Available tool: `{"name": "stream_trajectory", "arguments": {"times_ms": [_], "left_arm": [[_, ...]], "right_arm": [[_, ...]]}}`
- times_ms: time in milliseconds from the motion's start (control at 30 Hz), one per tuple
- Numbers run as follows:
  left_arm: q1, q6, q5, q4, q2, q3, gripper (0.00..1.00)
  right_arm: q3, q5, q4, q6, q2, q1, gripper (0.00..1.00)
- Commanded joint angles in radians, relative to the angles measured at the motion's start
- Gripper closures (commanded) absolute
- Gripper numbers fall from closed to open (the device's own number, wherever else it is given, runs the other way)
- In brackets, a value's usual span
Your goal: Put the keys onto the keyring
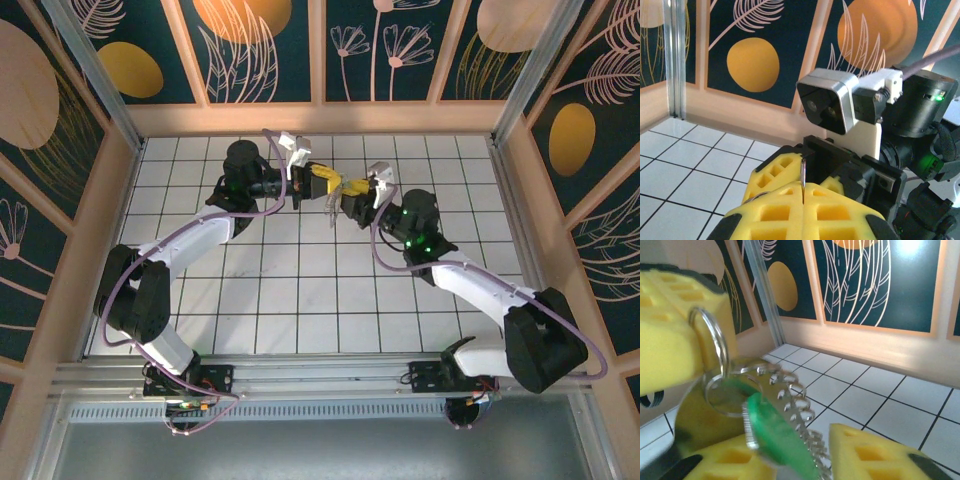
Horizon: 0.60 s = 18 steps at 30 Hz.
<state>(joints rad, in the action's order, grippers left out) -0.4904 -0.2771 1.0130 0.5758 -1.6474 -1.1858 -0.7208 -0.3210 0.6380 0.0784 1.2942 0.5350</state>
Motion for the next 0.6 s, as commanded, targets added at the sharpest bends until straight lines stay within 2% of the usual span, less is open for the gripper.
{"name": "stream_trajectory", "arguments": {"times_ms": [0, 67, 267, 567], "left_arm": [[-0.006, 0.021, 0.025, 0.004, 0.014, -0.029, 1.00], [-0.007, 0.023, 0.024, 0.001, 0.013, -0.032, 1.00], [-0.007, 0.038, 0.006, -0.021, 0.014, -0.042, 1.00], [-0.007, 0.116, -0.027, -0.113, 0.026, -0.068, 1.00]], "right_arm": [[-0.042, -0.027, 0.005, -0.038, 0.001, 0.006, 0.75], [-0.041, -0.032, -0.001, -0.049, -0.005, 0.006, 0.84], [-0.031, -0.030, -0.039, -0.078, -0.033, 0.006, 1.00], [-0.066, 0.086, -0.203, -0.162, -0.052, 0.006, 1.00]]}}
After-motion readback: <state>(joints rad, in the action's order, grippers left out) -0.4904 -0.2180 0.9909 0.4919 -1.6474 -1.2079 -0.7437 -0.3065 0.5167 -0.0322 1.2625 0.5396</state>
